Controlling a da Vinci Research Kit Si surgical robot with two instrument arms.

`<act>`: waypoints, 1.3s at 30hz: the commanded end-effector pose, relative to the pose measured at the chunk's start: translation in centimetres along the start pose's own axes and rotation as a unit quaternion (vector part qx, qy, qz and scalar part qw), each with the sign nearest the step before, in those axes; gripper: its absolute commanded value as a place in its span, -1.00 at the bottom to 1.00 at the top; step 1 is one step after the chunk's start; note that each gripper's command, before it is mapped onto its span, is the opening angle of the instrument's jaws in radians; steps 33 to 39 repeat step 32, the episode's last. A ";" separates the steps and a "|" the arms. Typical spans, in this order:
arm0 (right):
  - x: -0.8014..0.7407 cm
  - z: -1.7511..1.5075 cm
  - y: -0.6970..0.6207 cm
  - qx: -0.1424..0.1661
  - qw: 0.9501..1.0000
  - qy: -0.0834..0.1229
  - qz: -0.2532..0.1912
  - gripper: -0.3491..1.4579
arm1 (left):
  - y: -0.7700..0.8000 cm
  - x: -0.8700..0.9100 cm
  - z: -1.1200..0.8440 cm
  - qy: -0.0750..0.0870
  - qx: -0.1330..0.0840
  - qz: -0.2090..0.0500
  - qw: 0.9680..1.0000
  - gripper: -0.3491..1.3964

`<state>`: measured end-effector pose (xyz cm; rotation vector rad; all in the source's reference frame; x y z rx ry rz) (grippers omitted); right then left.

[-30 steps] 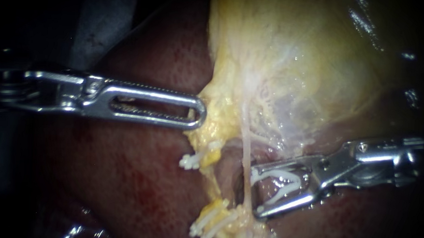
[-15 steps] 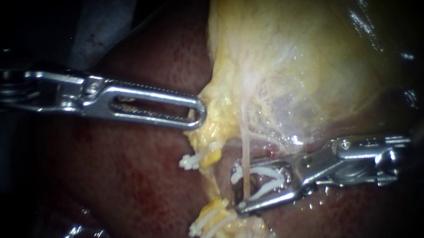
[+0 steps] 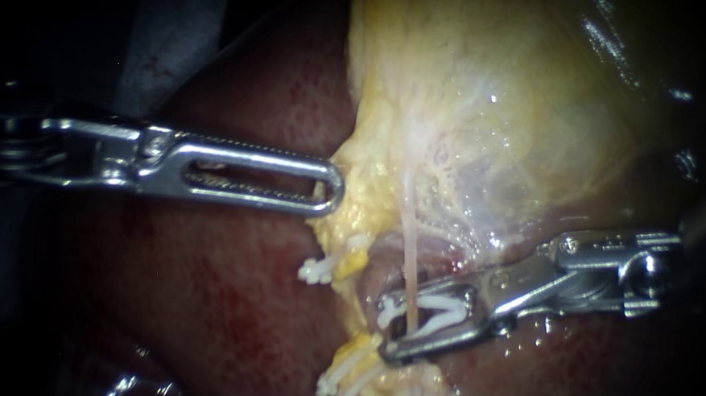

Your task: Clipping first clip right tube

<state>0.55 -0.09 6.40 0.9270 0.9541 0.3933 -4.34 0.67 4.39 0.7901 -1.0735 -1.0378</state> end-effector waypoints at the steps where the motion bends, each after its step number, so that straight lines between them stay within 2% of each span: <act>1: 0.00 -0.01 0.01 0.000 1.000 0.000 -0.001 -0.55 | 0.00 0.00 0.00 0.000 0.000 0.000 1.000 -1.00; 10: 0.00 -0.07 0.02 0.008 1.000 -0.003 0.020 -1.00 | 0.00 0.00 0.00 0.000 0.000 0.000 1.000 -1.00; 17: -0.01 -0.07 0.01 0.017 0.999 -0.009 0.029 -1.00 | 0.00 0.00 0.00 0.000 0.000 0.000 1.000 -1.00; 39: -0.03 -0.08 0.01 0.019 0.999 -0.010 0.030 -1.00 | 0.00 0.00 0.01 0.000 0.000 0.000 1.000 -1.00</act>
